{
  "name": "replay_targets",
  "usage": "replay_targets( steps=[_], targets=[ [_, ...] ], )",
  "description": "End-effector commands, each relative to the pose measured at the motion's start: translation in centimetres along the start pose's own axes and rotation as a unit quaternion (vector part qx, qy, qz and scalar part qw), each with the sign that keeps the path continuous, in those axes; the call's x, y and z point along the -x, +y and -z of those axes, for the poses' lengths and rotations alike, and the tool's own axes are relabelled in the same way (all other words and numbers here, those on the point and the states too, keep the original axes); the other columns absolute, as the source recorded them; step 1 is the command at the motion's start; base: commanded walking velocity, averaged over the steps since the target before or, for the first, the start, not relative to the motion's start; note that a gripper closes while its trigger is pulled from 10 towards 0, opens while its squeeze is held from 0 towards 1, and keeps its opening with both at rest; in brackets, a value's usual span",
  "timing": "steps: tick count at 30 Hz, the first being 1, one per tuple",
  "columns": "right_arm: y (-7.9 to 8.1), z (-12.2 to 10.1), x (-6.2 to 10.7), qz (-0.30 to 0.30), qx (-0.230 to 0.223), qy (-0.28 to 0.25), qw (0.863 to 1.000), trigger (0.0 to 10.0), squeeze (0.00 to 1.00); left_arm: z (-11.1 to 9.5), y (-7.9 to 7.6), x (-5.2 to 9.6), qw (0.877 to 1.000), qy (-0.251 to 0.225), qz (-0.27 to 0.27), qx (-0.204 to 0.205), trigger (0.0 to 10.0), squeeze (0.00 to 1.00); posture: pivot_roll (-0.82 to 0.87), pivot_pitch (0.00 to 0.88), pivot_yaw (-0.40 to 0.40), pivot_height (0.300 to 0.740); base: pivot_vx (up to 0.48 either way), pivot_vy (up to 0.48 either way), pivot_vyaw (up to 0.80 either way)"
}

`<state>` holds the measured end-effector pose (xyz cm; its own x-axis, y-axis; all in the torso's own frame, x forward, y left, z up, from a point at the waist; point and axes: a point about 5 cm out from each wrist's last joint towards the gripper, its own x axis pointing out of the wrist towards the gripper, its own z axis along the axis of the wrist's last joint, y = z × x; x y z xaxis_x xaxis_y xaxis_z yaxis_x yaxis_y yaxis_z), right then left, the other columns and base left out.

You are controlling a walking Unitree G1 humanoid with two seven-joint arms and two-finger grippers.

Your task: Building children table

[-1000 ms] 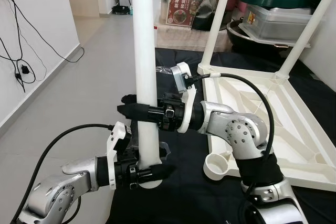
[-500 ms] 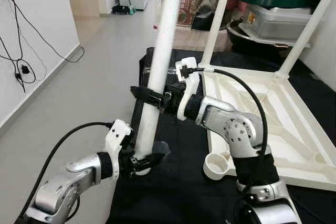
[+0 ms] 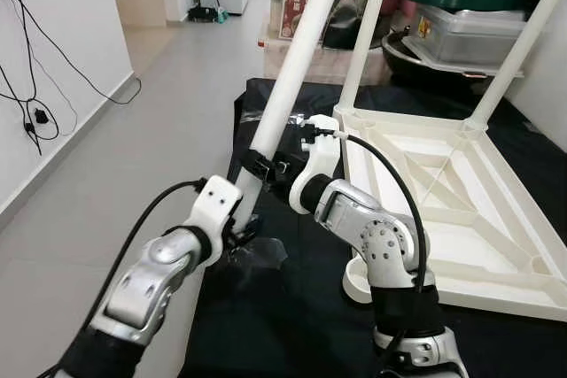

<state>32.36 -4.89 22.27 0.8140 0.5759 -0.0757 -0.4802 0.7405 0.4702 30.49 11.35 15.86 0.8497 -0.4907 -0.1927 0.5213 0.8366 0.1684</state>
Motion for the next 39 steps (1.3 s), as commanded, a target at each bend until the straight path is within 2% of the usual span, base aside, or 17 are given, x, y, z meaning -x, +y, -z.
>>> replay_targets(
  steps=[1,5,6,11,12,13,14,22,39],
  targets=[
    [-0.6,1.0,-0.1,0.028,-0.038,-0.001,0.999,10.0,0.0,-0.6,-0.5,-0.4,1.0,-0.016,0.012,-0.012,10.0,0.0,-0.03,0.0,-0.08,0.74,0.0,0.0,0.0],
    [-0.7,0.9,-0.2,0.036,-0.046,-0.01,0.998,10.0,0.0,-0.5,-1.1,-0.6,0.999,-0.01,0.027,-0.023,10.0,0.0,-0.02,0.0,-0.081,0.74,0.0,0.0,0.0],
    [-0.9,0.7,-0.2,0.055,-0.045,-0.024,0.997,10.0,0.0,0.1,-2.0,-0.7,0.998,0.003,0.043,-0.039,10.0,0.0,-0.03,0.0,-0.076,0.74,0.0,0.0,0.0],
    [-1.0,0.6,-0.2,0.069,-0.044,-0.031,0.996,10.0,0.0,0.5,-2.5,-0.8,0.998,0.011,0.049,-0.048,10.0,0.0,-0.03,0.0,-0.079,0.74,0.0,0.0,0.0],
    [-1.0,0.6,-0.2,0.068,-0.046,-0.035,0.996,7.8,0.0,0.7,-2.6,-0.8,0.997,0.014,0.05,-0.052,10.0,0.0,-0.03,0.0,-0.079,0.74,0.0,0.0,0.0],
    [-0.9,0.6,-0.2,0.067,-0.049,-0.036,0.996,7.8,0.0,0.8,-2.7,-0.8,0.997,0.016,0.05,-0.055,10.0,0.0,-0.03,0.0,-0.079,0.74,0.0,0.0,0.0],
    [-0.6,0.7,-0.1,0.057,-0.051,-0.036,0.996,0.0,0.0,0.9,-2.8,-0.9,0.997,0.017,0.052,-0.057,10.0,0.0,-0.03,0.0,-0.08,0.74,0.0,0.0,0.0],
    [0.3,1.4,0.0,0.018,-0.054,-0.014,0.998,0.0,0.0,1.0,-2.9,-0.9,0.997,0.017,0.051,-0.061,10.0,0.0,-0.03,0.0,-0.081,0.74,0.0,0.0,0.0],
    [-0.1,2.2,0.1,0.008,-0.051,0.012,0.999,0.0,0.0,0.9,-2.4,-1.3,0.997,0.016,0.042,-0.07,10.0,0.0,-0.03,0.0,-0.07,0.74,0.0,0.0,0.0]
  ],
)
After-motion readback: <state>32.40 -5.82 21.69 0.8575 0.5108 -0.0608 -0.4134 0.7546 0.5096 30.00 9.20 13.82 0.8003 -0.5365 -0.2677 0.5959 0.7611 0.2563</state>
